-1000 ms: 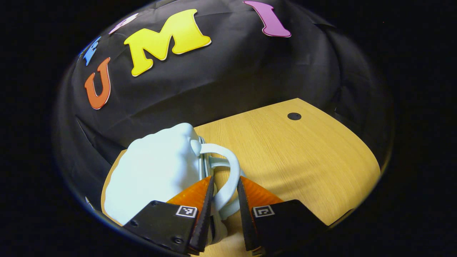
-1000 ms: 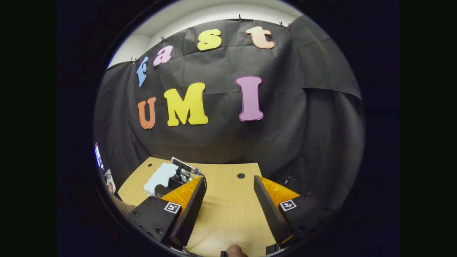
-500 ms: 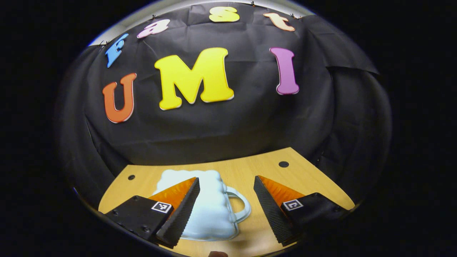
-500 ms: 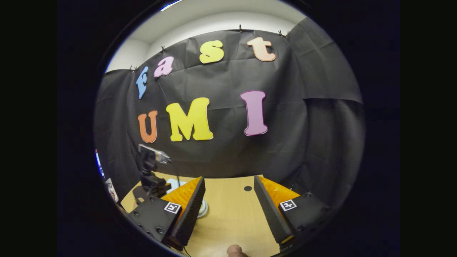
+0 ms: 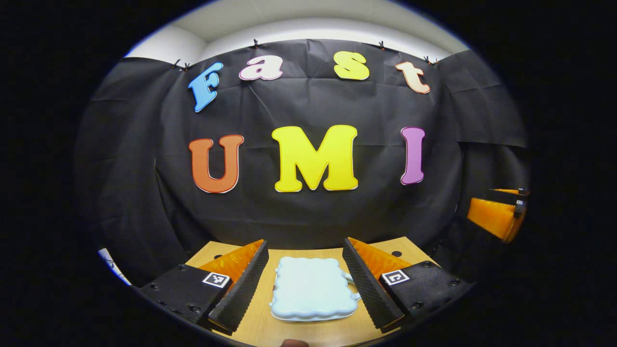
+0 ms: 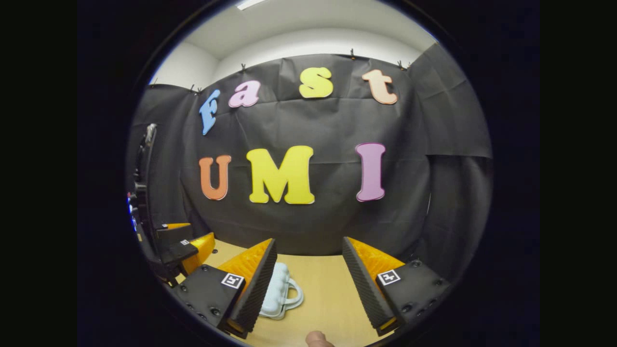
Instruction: First open the suitcase, pack the skin care products into it, and then close the suitcase.
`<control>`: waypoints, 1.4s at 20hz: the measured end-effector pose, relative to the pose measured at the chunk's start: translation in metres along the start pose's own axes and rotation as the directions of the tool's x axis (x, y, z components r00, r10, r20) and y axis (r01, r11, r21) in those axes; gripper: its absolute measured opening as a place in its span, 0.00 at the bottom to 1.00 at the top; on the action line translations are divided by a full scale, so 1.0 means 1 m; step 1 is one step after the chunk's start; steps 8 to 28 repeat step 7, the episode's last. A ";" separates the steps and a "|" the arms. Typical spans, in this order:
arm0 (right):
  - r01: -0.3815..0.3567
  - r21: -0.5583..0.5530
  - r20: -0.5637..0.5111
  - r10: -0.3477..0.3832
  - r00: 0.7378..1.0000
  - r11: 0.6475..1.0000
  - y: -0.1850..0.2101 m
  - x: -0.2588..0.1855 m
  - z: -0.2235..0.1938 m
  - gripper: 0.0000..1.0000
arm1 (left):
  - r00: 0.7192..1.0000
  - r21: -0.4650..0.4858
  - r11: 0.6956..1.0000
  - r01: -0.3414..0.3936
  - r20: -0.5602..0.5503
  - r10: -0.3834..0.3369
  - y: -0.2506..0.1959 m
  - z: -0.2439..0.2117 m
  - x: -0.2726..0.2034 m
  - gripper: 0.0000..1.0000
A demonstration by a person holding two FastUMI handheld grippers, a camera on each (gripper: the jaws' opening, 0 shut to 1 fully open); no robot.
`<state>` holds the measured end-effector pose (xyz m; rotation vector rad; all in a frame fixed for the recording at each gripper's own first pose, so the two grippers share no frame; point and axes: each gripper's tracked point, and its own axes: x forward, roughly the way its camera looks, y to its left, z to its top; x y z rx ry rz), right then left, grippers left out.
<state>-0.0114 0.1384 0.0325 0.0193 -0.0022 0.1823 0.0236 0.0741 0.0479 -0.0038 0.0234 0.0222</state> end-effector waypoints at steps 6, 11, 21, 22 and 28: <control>-0.070 -0.071 -0.002 0.070 0.998 0.995 0.070 0.001 -0.003 0.82 | 0.999 -0.011 0.999 0.045 -0.019 -0.045 0.020 -0.017 -0.022 0.98; -0.073 -0.078 -0.005 0.073 0.997 0.994 0.076 0.001 -0.004 0.82 | 0.999 -0.008 0.999 0.043 -0.018 -0.043 0.025 -0.017 -0.023 0.98; -0.073 -0.078 -0.005 0.073 0.997 0.994 0.076 0.001 -0.004 0.82 | 0.999 -0.008 0.999 0.043 -0.018 -0.043 0.025 -0.017 -0.023 0.98; -0.073 -0.078 -0.005 0.073 0.997 0.994 0.076 0.001 -0.004 0.82 | 0.999 -0.008 0.999 0.043 -0.018 -0.043 0.025 -0.017 -0.023 0.98; -0.073 -0.078 -0.005 0.073 0.997 0.994 0.076 0.001 -0.004 0.82 | 0.999 -0.008 0.999 0.043 -0.018 -0.043 0.025 -0.017 -0.023 0.98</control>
